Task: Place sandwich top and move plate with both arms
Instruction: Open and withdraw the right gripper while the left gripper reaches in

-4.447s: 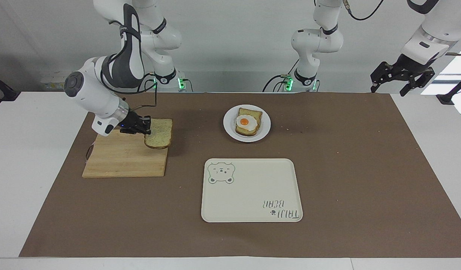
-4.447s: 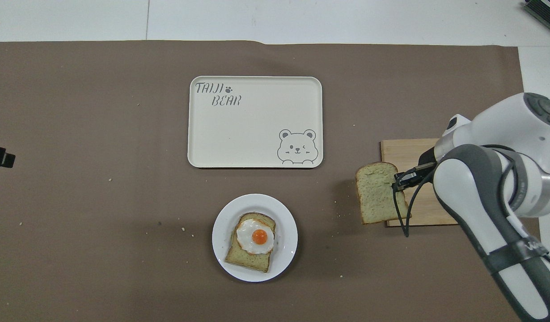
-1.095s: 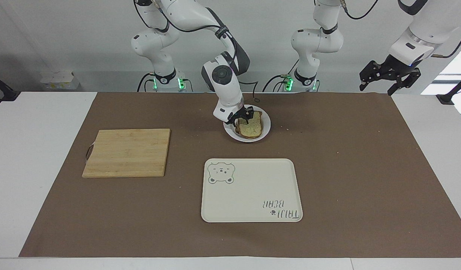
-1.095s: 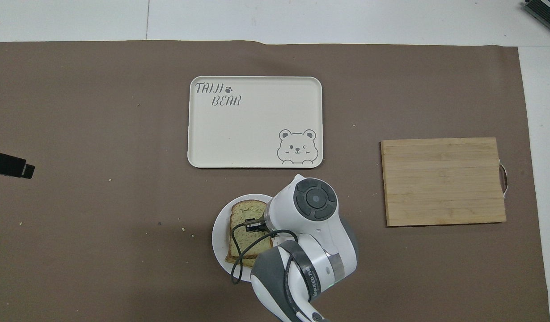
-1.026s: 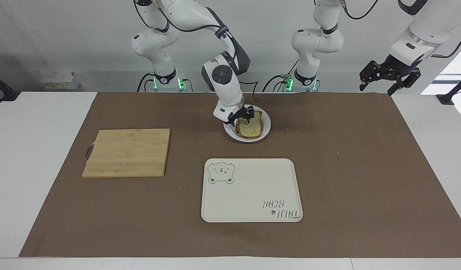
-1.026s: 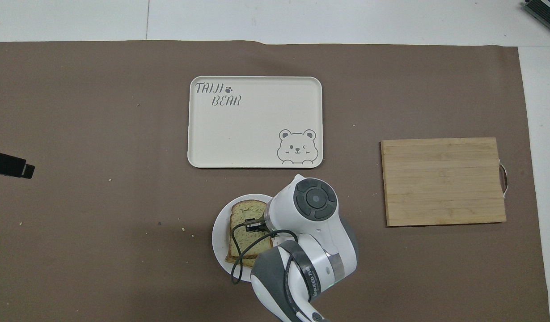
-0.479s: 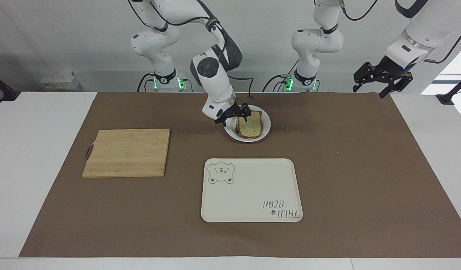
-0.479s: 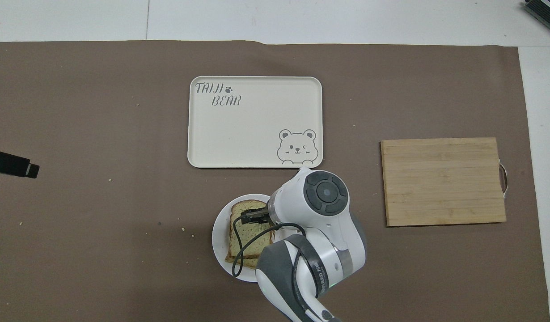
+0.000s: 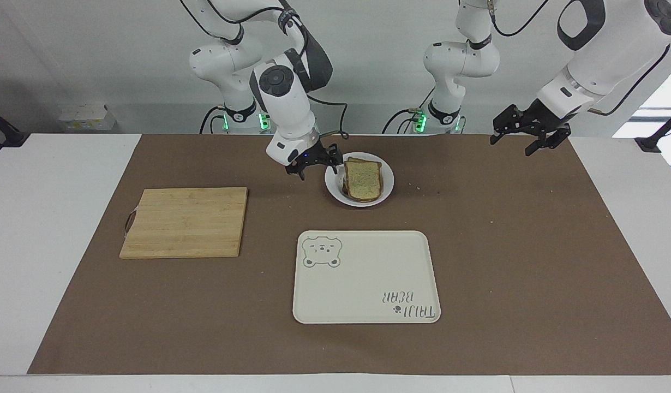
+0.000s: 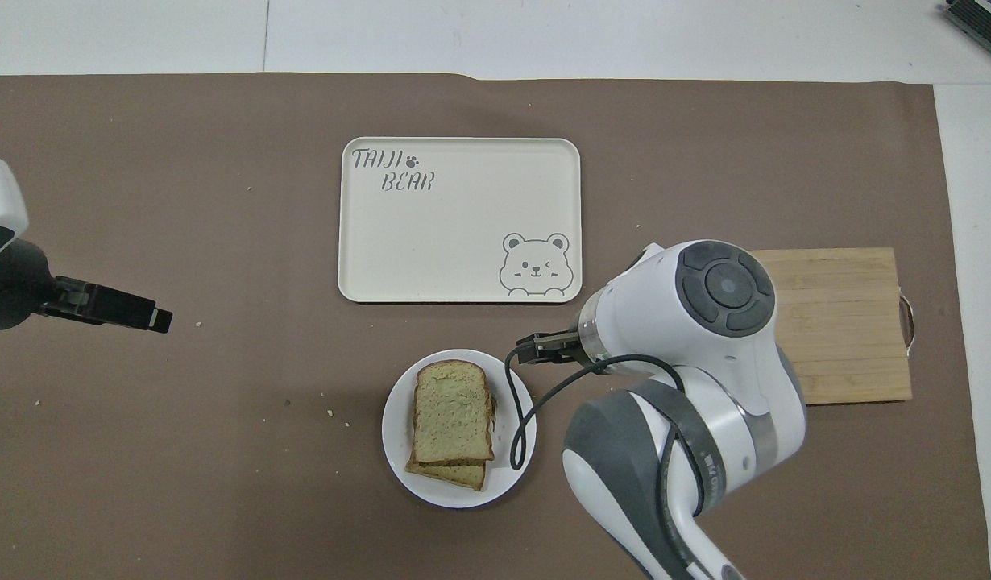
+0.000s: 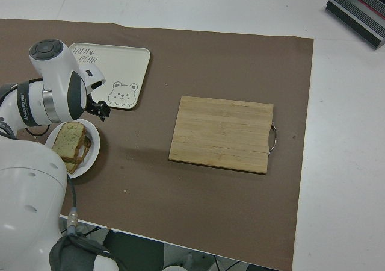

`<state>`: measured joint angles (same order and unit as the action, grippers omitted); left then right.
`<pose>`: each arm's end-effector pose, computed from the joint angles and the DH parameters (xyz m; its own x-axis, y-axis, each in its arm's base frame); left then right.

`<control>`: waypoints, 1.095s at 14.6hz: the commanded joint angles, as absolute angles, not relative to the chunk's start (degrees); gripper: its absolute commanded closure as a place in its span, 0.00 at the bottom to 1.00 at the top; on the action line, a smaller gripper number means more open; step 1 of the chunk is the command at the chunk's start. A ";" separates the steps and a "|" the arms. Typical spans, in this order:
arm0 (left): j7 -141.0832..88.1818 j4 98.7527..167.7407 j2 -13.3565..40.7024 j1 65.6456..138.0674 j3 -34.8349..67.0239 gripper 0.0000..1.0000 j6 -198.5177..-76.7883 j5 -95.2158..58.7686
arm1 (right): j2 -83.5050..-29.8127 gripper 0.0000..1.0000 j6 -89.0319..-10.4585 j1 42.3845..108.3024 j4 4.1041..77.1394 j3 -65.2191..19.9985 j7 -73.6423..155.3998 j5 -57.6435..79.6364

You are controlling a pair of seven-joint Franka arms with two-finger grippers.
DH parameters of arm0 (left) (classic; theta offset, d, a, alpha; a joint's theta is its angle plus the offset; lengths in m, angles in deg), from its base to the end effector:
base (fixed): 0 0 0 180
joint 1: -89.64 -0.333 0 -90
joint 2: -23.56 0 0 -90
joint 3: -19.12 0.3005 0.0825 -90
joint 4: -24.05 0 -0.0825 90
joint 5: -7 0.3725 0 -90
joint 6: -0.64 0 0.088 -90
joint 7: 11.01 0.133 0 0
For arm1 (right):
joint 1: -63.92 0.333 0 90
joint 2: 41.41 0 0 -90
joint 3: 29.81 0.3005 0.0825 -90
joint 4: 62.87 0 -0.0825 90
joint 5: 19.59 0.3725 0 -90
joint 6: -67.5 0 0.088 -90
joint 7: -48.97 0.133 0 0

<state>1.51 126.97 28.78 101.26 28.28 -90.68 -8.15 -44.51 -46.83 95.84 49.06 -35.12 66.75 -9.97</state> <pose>0.5067 -0.0534 0.5340 0.9678 -0.2465 -0.0513 -0.2217 -0.9307 0.2909 0.4922 0.2630 0.4128 0.9943 0.0878 -0.0608 0.0791 -0.9878 -0.1343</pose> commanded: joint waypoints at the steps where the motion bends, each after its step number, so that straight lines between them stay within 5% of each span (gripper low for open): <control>1: 1.03 134.42 33.40 103.35 28.88 0.00 -95.23 -10.74 | -44.13 0.00 -42.55 93.11 46.30 -34.73 66.37 -14.22; 8: 7.43 149.45 33.40 104.76 28.88 0.00 -110.61 -22.94 | -37.46 0.00 -34.64 84.15 44.89 -34.82 63.75 -14.41; 16: 31.42 164.84 32.96 103.61 29.05 0.00 -118.53 -45.27 | -37.10 0.00 -30.06 73.33 39.09 -35.17 56.09 -15.64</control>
